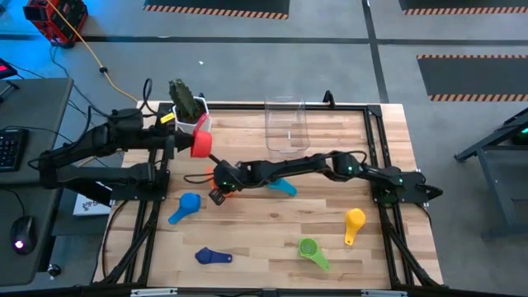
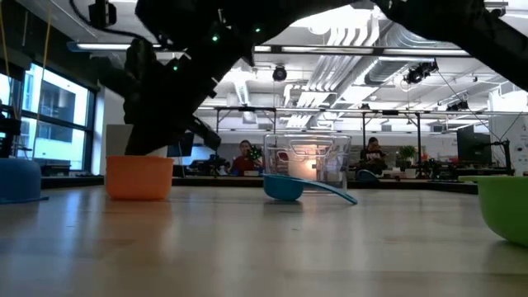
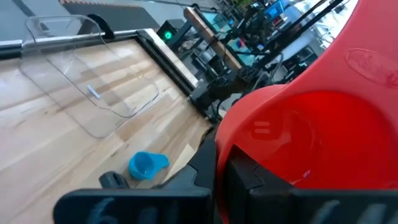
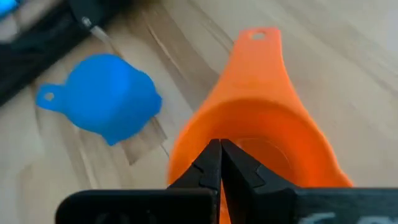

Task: Nest measuring cups in basket
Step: Stack the red measuring cup on top of the orange measuring cup

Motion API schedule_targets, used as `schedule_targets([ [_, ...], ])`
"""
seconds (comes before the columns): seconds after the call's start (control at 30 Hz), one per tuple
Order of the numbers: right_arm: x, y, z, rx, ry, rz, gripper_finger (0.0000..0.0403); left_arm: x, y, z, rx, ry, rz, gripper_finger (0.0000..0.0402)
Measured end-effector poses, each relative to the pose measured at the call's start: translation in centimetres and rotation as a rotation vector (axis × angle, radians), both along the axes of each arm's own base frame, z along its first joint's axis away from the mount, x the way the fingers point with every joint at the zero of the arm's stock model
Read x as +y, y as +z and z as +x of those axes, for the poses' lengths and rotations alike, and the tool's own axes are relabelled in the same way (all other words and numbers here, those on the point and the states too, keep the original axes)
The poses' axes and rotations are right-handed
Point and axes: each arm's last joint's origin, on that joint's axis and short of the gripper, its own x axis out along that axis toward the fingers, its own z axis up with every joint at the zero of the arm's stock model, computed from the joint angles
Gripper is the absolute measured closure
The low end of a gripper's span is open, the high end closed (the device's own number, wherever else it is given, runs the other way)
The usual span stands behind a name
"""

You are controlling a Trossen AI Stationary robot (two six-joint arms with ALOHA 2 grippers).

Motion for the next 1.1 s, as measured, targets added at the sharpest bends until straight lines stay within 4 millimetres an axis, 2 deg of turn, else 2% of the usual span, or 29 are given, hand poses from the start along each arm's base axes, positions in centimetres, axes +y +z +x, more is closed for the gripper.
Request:
schedule_targets([
  [0.1, 0.0, 0.6, 0.2, 0.017, 0.002, -0.005, 0.0403, 0.0, 0.1, 0.1, -0.011, 0.000, 0.003, 0.0401],
  [0.23, 0.1, -0.4, -0.4, 0.118, 0.011, -0.015, 0.0403, 0.0, 0.2, 0.1, -0.026, 0.000, 0.007, 0.0401],
  [0.33, 0.4, 0.0, -0.9, 0.163, 0.048, -0.037, 0.0403, 0.0, 0.2, 0.1, -0.025, -0.001, 0.007, 0.0401],
  [0.7, 3.9, -0.9, -3.8, 0.456, 0.265, -0.099, 0.0403, 0.0, 0.4, 0.1, -0.039, 0.000, 0.001, 0.0399],
  [0.9, 6.0, 1.7, -5.9, 0.543, 0.408, -0.171, 0.0403, 0.0, 0.6, 0.2, -0.068, -0.001, 0.000, 0.0399],
  [1.1, 7.6, 2.8, -7.5, 0.622, 0.521, -0.204, 0.0403, 0.0, 0.9, 0.2, -0.092, -0.002, 0.006, 0.0399],
])
